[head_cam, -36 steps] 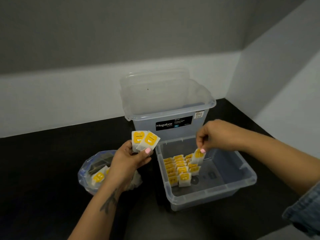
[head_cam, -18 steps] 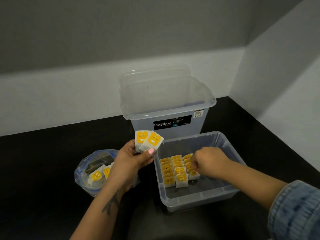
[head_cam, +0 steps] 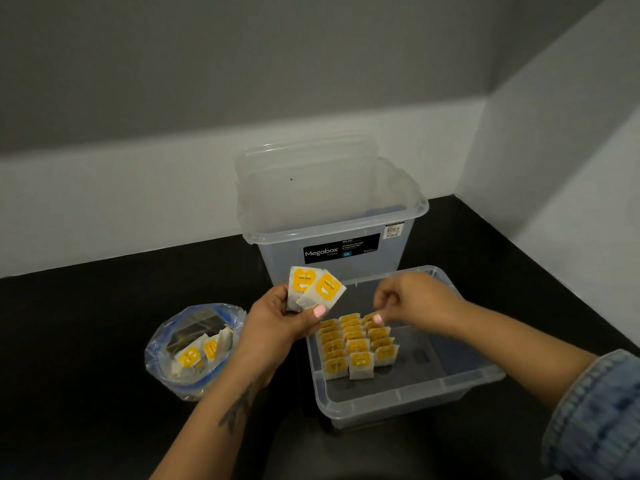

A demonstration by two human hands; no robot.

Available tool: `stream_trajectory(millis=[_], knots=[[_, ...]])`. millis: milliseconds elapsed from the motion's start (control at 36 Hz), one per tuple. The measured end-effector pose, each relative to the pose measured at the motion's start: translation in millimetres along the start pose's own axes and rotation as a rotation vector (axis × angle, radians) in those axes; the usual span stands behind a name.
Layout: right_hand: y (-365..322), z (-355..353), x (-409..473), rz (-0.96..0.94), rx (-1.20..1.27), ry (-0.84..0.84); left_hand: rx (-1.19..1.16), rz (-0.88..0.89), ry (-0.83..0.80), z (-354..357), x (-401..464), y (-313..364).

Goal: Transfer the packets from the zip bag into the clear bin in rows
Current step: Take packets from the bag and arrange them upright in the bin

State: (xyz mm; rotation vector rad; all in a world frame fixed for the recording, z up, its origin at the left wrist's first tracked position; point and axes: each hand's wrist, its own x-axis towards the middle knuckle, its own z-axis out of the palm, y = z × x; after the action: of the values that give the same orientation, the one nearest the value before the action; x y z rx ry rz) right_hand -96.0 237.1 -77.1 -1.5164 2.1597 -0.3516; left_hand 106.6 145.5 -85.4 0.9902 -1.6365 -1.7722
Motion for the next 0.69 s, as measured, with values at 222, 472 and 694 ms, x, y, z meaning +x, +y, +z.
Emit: stream_trajectory(millis=[222, 472, 694], knots=[[-30.7, -21.3, -0.1, 0.019, 0.595, 0.038, 0.008, 0.009, -0.092, 15.5, -0.4, 3.0], [-23.9, -29.5, -8.1, -0.003, 0.550, 0.091, -0.117, -0.032, -0.079, 11.1, 2.1, 0.8], [-11.8, -38.9, -26.0, 0.013, 0.140, -0.083, -0.133, 0.000, -0.030, -2.3, 6.0, -0.4]])
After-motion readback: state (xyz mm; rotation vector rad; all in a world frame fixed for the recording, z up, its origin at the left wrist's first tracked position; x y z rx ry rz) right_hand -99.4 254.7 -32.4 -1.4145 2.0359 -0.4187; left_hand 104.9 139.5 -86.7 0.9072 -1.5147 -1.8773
